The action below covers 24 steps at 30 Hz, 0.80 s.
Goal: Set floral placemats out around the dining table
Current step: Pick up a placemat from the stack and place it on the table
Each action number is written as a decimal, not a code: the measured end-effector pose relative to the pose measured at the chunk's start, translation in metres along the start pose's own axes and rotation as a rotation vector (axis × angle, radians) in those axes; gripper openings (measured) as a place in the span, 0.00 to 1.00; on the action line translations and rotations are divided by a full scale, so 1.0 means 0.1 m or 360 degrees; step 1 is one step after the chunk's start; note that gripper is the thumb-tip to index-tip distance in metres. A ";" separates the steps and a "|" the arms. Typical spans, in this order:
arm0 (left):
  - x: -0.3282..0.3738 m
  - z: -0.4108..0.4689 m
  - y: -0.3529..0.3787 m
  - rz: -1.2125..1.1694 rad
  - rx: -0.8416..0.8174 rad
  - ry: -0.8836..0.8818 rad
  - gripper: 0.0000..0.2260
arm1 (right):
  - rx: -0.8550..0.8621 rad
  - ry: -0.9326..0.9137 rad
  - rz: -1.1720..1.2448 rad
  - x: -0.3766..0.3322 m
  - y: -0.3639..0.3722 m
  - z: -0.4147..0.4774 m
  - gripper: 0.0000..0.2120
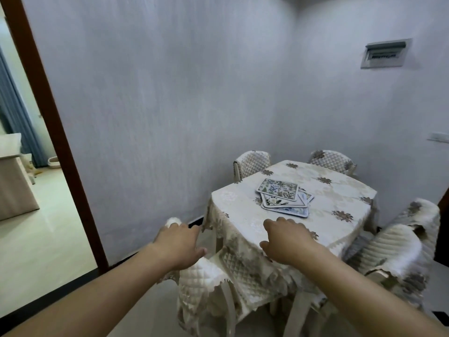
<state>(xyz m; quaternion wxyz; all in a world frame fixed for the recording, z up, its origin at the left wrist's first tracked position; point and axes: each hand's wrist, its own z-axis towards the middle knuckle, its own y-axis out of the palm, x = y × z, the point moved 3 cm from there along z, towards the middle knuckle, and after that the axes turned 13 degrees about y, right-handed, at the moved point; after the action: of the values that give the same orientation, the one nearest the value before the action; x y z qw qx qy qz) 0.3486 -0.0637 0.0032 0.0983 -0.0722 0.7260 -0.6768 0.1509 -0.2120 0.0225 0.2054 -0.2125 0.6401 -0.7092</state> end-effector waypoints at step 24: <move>-4.15 2.31 0.51 -0.0050 -0.0143 -0.0260 0.27 | -0.0110 -0.0204 0.0139 -3.16 0.86 4.11 0.17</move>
<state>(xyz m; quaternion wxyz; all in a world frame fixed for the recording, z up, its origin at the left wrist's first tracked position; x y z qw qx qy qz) 0.8084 -0.1845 -0.0434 0.1433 -0.1431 0.7439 -0.6369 0.6458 -0.3796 -0.0378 0.2694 -0.2363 0.6584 -0.6619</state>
